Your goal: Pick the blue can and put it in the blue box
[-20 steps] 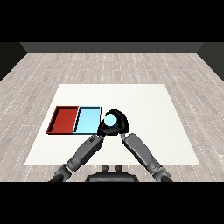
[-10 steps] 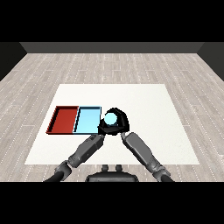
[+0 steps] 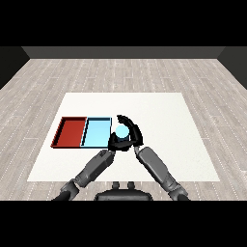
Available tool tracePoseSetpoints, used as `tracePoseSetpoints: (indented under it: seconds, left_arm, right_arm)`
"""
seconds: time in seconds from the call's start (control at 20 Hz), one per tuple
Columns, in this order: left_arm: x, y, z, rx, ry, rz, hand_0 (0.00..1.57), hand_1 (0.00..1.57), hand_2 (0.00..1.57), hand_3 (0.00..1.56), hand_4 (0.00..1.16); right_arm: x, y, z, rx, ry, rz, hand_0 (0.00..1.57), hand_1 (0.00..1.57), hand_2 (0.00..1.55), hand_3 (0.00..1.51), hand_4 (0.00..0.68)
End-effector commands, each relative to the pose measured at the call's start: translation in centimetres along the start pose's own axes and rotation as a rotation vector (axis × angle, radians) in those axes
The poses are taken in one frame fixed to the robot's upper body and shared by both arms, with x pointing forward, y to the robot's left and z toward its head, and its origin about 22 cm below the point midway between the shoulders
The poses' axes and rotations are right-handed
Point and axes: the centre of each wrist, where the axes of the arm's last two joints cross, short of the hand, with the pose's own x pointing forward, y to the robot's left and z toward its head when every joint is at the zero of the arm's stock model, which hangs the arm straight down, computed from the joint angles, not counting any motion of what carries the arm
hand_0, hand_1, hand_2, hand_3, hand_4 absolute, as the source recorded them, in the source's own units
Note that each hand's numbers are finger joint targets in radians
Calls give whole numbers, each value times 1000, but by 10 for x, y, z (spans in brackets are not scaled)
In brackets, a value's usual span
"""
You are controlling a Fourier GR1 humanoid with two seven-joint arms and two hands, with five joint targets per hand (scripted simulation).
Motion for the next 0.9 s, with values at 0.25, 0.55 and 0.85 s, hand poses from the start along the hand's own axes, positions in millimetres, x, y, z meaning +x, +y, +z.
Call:
tracePoseSetpoints:
  seconds: [0.25, 0.55, 0.85]
  left_arm:
    - [4, 12, -10, 46, -8, -37, 1571, 1571, 1571, 1527, 1140]
    - [4, 32, -10, 70, -32, -112, 1571, 1571, 1571, 1533, 1152]
    - [35, 80, -36, 113, -46, -256, 1571, 1571, 1571, 1520, 1149]
  right_arm:
    - [17, -20, 2, -58, -34, -25, 0, 0, 0, 0, 0]
    - [14, -70, 33, -123, -145, -92, 0, 0, 0, 0, 0]
    - [23, -115, 48, -310, -175, -180, 0, 0, 0, 0, 0]
